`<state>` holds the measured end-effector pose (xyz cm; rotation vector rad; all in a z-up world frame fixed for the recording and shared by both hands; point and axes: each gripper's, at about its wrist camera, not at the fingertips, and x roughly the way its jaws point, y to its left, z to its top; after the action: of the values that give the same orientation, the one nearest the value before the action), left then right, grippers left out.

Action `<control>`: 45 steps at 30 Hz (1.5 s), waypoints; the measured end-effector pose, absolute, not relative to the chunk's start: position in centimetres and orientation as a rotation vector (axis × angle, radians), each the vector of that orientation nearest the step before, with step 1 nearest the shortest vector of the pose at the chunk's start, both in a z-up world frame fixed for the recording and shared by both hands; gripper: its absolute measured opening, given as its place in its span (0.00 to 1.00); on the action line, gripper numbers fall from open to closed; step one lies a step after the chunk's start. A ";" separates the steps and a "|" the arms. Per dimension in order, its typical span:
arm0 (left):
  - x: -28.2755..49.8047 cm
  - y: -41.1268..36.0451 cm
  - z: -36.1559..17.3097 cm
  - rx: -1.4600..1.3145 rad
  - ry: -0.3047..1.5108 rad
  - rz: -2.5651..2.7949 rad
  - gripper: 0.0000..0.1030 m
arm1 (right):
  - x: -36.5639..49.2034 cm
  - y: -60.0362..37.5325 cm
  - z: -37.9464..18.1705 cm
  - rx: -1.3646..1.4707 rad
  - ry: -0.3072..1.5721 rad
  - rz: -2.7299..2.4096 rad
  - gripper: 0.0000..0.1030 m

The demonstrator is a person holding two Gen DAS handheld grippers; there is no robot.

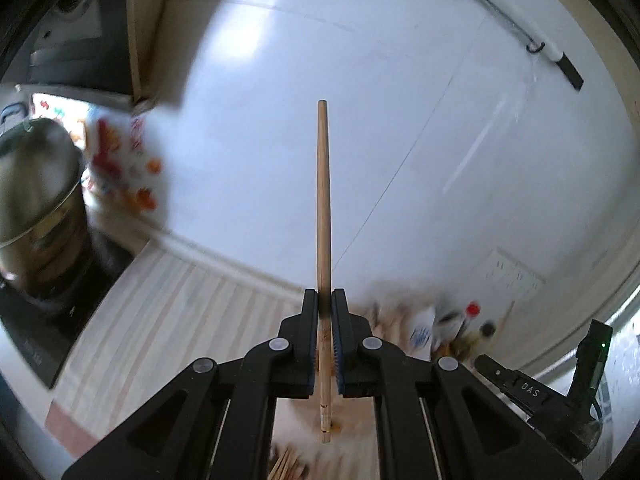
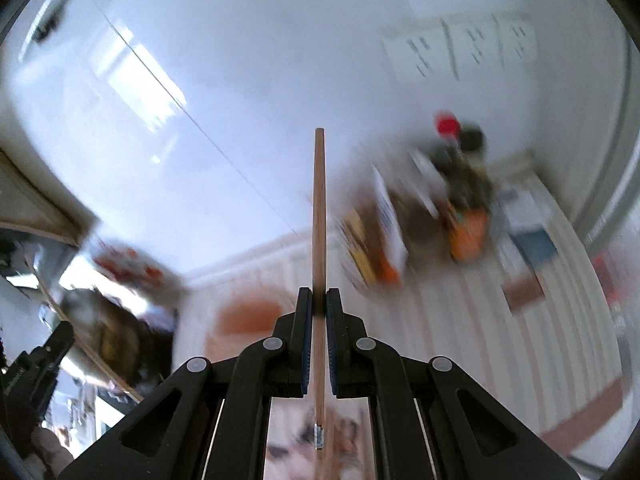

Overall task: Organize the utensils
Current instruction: 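Lift the left tool's chopstick into the beige holder while the right tool inserts its own, then open the left tool over the holder while the right tool opens too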

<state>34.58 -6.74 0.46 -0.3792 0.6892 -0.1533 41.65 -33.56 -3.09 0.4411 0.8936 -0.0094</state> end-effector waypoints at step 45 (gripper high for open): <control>37.4 -6.2 -3.3 -0.141 0.787 -0.035 1.00 | 42.9 -30.8 -4.7 0.428 0.773 0.021 0.69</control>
<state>37.40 -6.19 -3.27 -0.1411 0.7868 -0.0353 42.92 -30.81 -4.70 0.4284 0.7731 0.0207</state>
